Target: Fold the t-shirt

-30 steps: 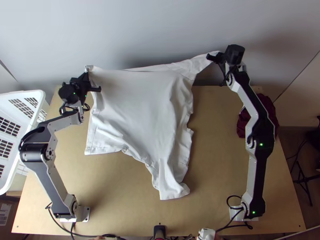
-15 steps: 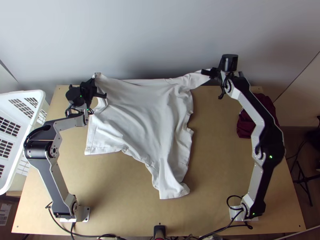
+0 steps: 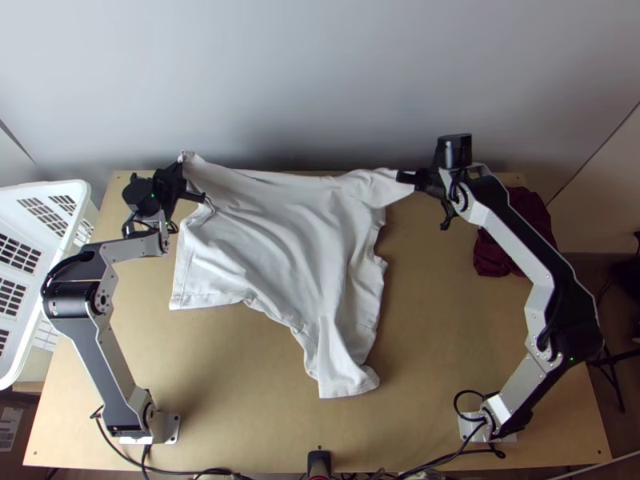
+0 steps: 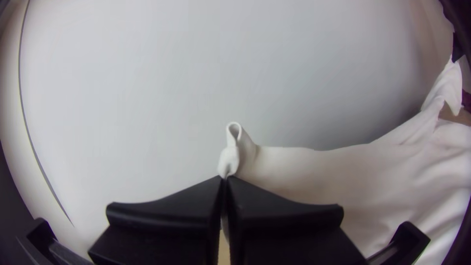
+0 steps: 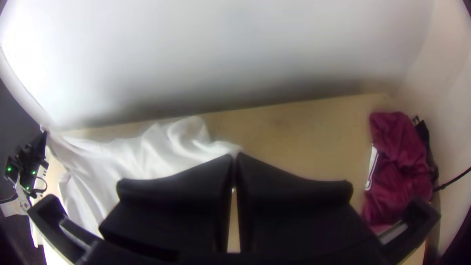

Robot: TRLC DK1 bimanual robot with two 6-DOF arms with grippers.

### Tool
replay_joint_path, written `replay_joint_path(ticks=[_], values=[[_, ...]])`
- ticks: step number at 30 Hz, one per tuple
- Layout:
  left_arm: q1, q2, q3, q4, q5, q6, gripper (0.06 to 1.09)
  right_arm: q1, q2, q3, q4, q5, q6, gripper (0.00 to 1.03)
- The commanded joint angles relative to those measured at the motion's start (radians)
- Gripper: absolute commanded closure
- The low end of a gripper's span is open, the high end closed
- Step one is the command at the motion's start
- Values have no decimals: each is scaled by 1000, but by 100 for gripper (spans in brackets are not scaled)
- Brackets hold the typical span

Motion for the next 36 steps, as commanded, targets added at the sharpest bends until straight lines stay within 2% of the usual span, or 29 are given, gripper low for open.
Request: replay_joint_path(ticks=[1, 13, 21, 24, 32, 36], values=[[21, 15, 5, 12, 24, 0, 105, 46, -54, -20, -154, -112, 47, 100], [12, 17, -19, 13, 27, 5, 105, 99, -61, -58, -323, -232, 36, 100], [7, -98, -70, 12, 88, -6, 105, 121, -118, -126, -326, -264, 41, 100], [9, -161, -136, 12, 133, -18, 105, 129, -121, -147, -326, -290, 42, 100], [50, -233, -311, 10, 315, 69, 105, 152, -117, -195, -326, -327, 42, 100], [84, -219, -340, 9, 346, 114, 105, 152, -117, -220, -328, -368, 45, 100]])
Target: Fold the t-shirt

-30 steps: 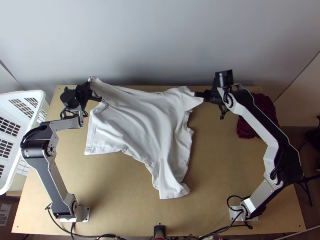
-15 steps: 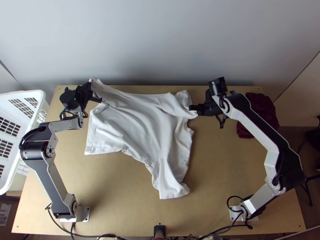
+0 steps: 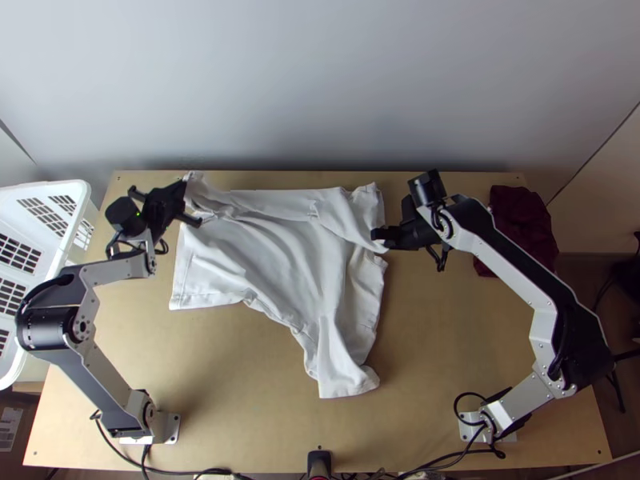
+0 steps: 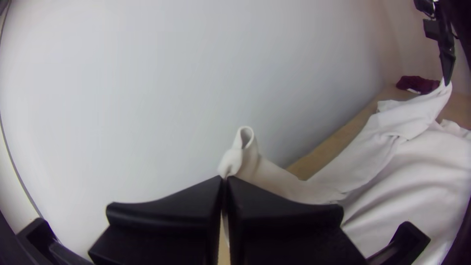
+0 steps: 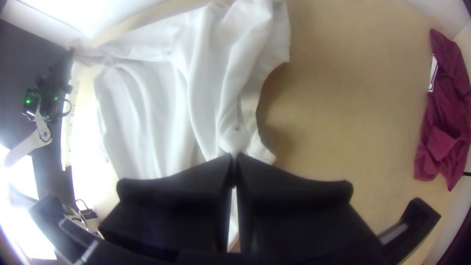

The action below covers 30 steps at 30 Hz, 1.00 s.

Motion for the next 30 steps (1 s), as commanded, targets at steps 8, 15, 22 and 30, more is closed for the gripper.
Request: replay_joint_path(ticks=[8, 15, 22, 30], values=[[120, 19, -114, 0, 174, 107, 105, 9, -1, -100, -25, -119, 0, 100], [145, 13, -148, 0, 194, 124, 105, -2, -16, -125, -68, -183, -9, 100], [151, 15, -103, 0, 182, 64, 105, -82, -66, -139, -84, -252, -20, 100], [139, -45, -179, -32, 174, 102, 95, -85, -36, -231, -63, -356, -27, 100]])
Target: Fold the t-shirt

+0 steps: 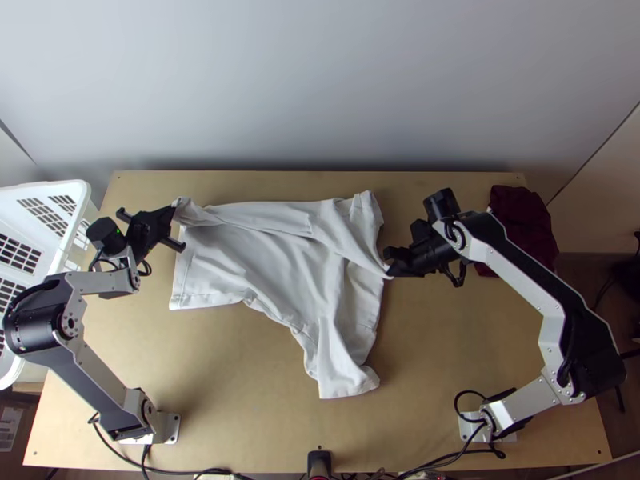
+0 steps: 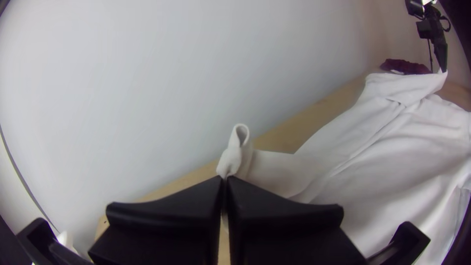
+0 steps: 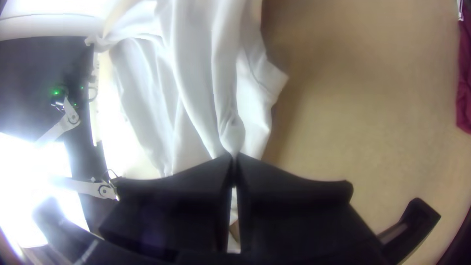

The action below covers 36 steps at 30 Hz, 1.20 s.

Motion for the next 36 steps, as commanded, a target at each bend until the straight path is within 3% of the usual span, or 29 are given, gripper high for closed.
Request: replay_joint_path(ticks=[1, 2, 3, 4, 6, 7, 8, 18, 24, 28, 31, 36], values=[[-7, -64, -69, -47, -6, 25, 82, 5, 23, -73, 22, -63, -14, 100], [-8, -87, -81, -84, -6, 50, 75, 11, 24, -82, 22, -63, -32, 100], [-11, -107, -84, -141, -7, 70, 72, 14, 24, -88, 23, -63, -37, 91], [-13, -128, -84, -210, -9, 91, 67, 14, 21, -94, 23, -63, -42, 70], [-13, -168, -69, -331, -9, 110, 30, 16, -6, -105, 23, -62, -43, 20], [-10, -187, -61, -377, -15, 110, 16, 16, -19, -105, 22, -63, -40, 3], [-7, -210, -56, -418, -16, 110, 12, 16, -34, -104, 16, -65, -39, 3], [70, -630, -106, -840, 28, 131, 11, 92, -210, -110, -55, -74, -36, 3], [125, -843, -155, -1158, 65, 236, 11, 212, -246, -194, -86, -103, -42, 3], [157, -920, -191, -1287, 65, 292, 11, 241, -299, -260, -110, -148, -86, 3], [176, -964, -202, -1389, 66, 337, 11, 261, -338, -283, -158, -237, -120, 3], [190, -981, -221, -1515, 66, 449, 11, 307, -347, -292, -211, -240, -171, 4]])
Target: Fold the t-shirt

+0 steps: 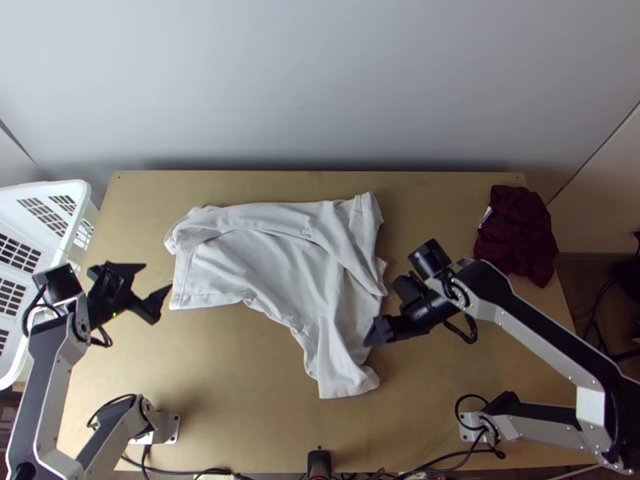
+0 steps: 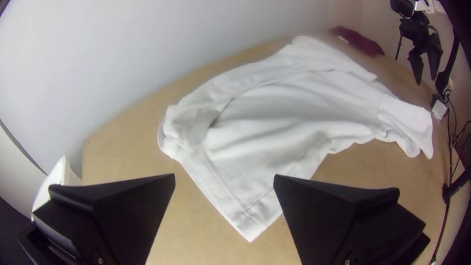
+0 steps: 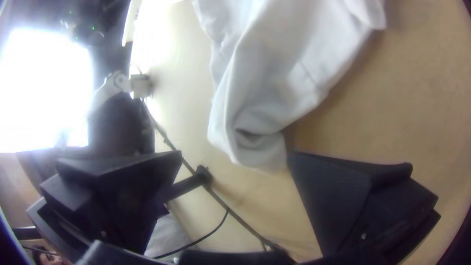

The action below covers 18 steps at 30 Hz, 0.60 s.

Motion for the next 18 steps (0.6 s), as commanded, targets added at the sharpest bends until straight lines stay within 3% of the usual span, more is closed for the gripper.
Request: replay_joint_path(ticks=[1, 7, 18], values=[[30, -69, -32, -202, 3, 125, 11, 58, -31, -39, -76, -41, -72, 4], [27, -66, 25, -455, 5, 197, 11, 70, -25, -38, -164, -41, -150, 4], [9, 43, -72, -315, -4, 186, 11, 95, 33, -50, -164, -40, -178, 7]])
